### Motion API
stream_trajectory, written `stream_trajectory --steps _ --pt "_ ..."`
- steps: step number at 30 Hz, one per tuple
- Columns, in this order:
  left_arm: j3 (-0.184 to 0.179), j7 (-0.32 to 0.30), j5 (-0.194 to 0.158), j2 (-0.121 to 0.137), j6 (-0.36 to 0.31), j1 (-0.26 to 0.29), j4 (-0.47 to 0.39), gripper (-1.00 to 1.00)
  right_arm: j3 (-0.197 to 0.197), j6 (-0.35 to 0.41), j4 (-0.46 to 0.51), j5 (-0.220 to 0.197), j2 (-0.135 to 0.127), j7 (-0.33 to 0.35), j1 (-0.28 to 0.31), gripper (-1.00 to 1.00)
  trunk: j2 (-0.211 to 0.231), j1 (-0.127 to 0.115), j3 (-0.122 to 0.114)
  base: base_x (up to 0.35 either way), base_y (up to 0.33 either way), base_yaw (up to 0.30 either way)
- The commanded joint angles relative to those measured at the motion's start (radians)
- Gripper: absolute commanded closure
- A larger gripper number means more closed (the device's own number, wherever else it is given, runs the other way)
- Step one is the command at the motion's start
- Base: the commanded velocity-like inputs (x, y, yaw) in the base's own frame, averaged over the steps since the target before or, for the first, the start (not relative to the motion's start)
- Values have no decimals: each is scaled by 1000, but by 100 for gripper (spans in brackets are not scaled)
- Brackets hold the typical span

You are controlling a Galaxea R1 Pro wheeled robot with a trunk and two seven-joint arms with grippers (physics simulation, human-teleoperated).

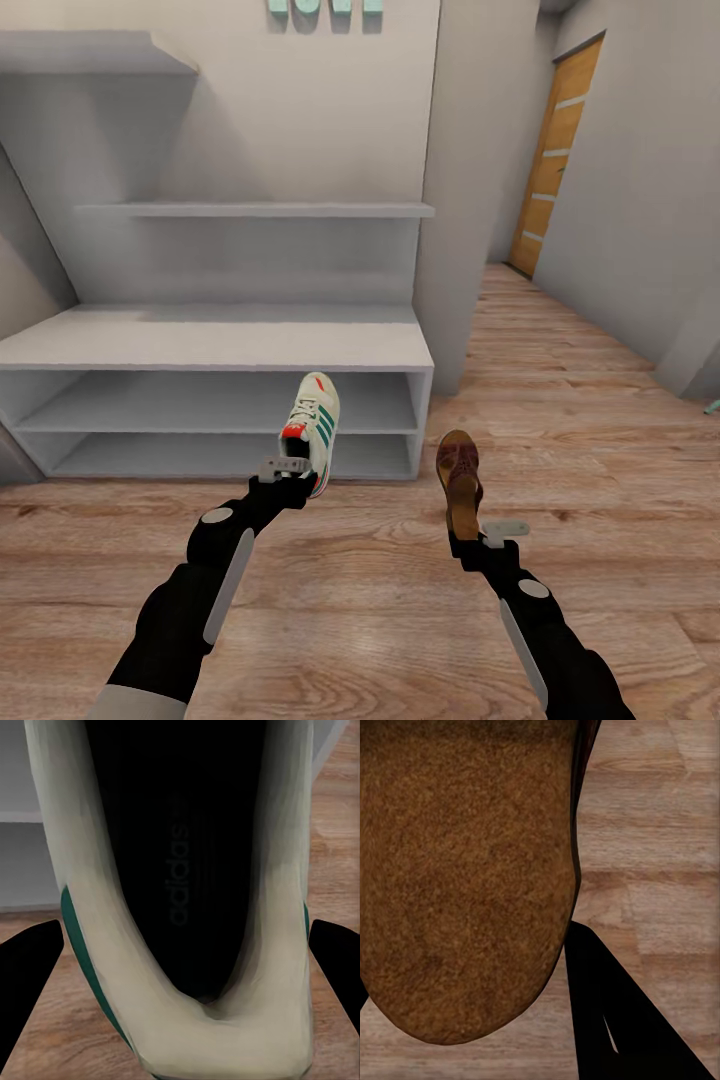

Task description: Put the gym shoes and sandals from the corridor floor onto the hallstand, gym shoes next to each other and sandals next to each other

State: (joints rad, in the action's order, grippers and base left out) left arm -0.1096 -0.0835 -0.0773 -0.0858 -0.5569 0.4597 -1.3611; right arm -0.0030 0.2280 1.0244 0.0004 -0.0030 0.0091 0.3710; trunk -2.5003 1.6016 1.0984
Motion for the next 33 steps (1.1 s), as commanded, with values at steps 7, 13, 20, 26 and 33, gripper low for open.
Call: stream_trajectory --steps 7,13,20,26,33 --pt "1 1 -9 0 -6 0 0 100 -1 7 1 -3 -1 0 0 100 0 0 1 0 0 -4" --pt "2 1 -10 0 -5 -3 2 100 -3 7 3 -3 -1 -1 0 100 0 0 1 0 0 0" --pt "6 1 -3 2 -1 -8 4 100 -210 7 1 -4 -10 -1 0 100 0 0 1 0 0 0" --pt "4 3 -1 3 1 -10 10 100 -805 12 0 7 -81 4 0 100 0 0 1 0 0 0" --pt "6 8 1 3 4 -12 186 100 -1044 92 1 47 -254 6 0 100 0 0 1 0 0 0"
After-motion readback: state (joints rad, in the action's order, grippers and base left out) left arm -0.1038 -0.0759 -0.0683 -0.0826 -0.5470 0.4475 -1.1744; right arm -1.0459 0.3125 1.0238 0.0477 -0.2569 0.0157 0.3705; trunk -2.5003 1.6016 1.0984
